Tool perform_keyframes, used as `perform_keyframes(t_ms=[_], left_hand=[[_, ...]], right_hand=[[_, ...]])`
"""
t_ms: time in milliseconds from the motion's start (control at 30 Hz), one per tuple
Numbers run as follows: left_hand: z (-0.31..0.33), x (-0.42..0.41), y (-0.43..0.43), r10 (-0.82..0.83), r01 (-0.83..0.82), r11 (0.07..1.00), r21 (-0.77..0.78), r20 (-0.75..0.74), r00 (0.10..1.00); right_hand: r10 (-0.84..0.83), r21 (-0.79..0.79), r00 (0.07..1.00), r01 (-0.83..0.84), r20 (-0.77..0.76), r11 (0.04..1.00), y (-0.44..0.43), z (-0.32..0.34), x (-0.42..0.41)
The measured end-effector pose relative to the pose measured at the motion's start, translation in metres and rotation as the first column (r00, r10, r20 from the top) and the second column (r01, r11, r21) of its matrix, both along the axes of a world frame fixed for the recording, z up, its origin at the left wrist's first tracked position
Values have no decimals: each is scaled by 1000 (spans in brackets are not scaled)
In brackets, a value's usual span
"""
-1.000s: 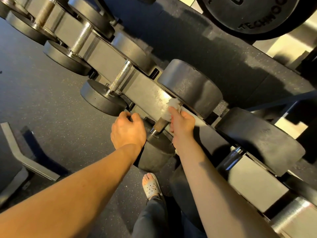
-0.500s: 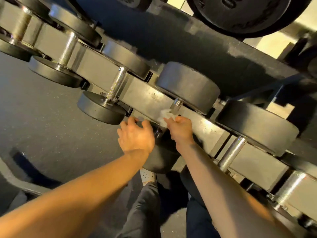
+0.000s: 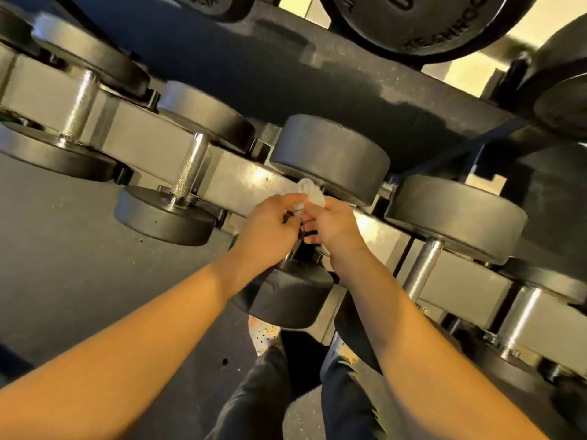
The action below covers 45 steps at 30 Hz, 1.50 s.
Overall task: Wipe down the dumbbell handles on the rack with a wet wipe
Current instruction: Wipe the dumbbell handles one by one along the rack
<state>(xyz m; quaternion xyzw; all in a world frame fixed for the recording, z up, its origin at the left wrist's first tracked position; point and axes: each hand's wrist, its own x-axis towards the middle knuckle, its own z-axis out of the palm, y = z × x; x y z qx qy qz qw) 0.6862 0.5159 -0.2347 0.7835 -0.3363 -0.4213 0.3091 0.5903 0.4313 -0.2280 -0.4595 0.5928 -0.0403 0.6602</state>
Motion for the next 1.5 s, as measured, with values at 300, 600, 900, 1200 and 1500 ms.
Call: perform_keyframes(t_ms=[300, 600, 900, 1200, 1500], left_hand=[[-13, -4, -40, 57, -62, 996, 63, 77, 995], [-20, 23, -71, 406, -133, 904, 406, -719, 564], [-48, 28, -57, 302, -233, 948, 216, -384, 873], [-30, 38, -46, 577, -407, 809, 423, -700, 421], [-35, 16, -52, 477, -466, 878, 108, -276, 835]], right_hand=[[-2, -537, 984, -96, -179, 838, -15, 43, -42], [-7, -855, 928, -342, -374, 389, -77, 14, 32], [-28, -863, 945, -285, -326, 418, -74, 5, 29], [-43, -855, 937, -298, -347, 424, -72, 5, 30], [-31, -834, 917, -346, -397, 431, -75, 5, 28]])
